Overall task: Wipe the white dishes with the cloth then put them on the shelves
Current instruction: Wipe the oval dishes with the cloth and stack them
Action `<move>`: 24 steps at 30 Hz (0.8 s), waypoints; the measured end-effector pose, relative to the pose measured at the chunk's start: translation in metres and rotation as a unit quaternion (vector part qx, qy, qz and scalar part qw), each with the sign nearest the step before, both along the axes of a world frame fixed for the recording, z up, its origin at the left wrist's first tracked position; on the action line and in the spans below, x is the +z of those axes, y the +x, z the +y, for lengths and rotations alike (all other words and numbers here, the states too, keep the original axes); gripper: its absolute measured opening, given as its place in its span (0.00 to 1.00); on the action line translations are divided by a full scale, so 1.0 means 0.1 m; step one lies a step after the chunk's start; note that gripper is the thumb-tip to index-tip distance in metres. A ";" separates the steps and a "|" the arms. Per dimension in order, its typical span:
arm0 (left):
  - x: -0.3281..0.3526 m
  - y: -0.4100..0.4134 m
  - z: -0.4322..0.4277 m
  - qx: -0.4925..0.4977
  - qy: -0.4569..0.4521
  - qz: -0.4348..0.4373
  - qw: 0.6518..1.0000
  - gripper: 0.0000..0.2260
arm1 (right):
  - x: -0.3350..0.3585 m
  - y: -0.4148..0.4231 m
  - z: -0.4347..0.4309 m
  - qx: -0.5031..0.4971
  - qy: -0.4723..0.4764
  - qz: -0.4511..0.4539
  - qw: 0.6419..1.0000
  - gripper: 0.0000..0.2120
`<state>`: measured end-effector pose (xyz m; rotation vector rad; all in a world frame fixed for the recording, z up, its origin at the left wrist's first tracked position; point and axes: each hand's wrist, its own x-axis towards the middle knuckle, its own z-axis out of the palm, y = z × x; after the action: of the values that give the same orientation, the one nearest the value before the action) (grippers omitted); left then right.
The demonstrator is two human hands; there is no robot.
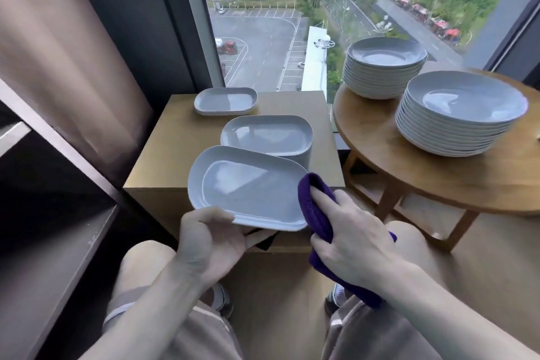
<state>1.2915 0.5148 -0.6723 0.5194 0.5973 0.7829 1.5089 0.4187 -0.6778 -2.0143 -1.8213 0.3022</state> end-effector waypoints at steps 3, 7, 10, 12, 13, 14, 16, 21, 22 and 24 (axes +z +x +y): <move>0.04 0.00 0.03 -0.019 -0.034 -0.031 0.999 0.27 | -0.03 -0.02 0.02 0.012 -0.012 -0.033 0.999 0.36; 0.06 0.06 0.01 -0.007 -0.039 -0.038 0.998 0.25 | -0.05 -0.05 0.05 0.018 -0.040 -0.093 0.995 0.35; 0.04 0.10 -0.03 -0.003 -0.024 -0.045 0.999 0.30 | -0.05 -0.12 0.02 0.029 -0.066 -0.114 0.991 0.34; 0.01 0.11 -0.05 0.010 -0.025 -0.047 0.999 0.31 | -0.03 -0.20 -0.01 0.049 -0.079 -0.099 0.991 0.33; -0.01 0.12 -0.05 0.019 -0.026 -0.045 0.998 0.32 | -0.02 -0.25 -0.03 0.062 -0.084 -0.090 0.991 0.34; -0.02 0.12 -0.06 0.026 -0.024 -0.042 0.998 0.32 | -0.01 -0.30 -0.06 0.075 -0.086 -0.082 0.990 0.34; -0.03 0.15 -0.09 0.038 -0.021 -0.038 0.998 0.31 | 0.00 -0.40 -0.10 0.097 -0.083 -0.064 0.990 0.35; -0.04 0.25 -0.20 0.083 -0.039 -0.039 0.995 0.28 | 0.03 -0.49 -0.11 0.124 -0.056 -0.064 0.989 0.34; -0.05 0.26 -0.20 0.083 -0.027 -0.028 0.996 0.28 | 0.03 -0.48 -0.10 0.124 -0.054 -0.068 0.989 0.34; -0.05 0.25 -0.18 0.089 0.009 0.014 0.996 0.27 | 0.01 -0.42 -0.08 0.117 -0.055 -0.072 0.989 0.33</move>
<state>1.3162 0.4973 -0.6776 0.4985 0.6704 0.9508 1.4670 0.4106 -0.6764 -1.9383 -2.1818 0.3411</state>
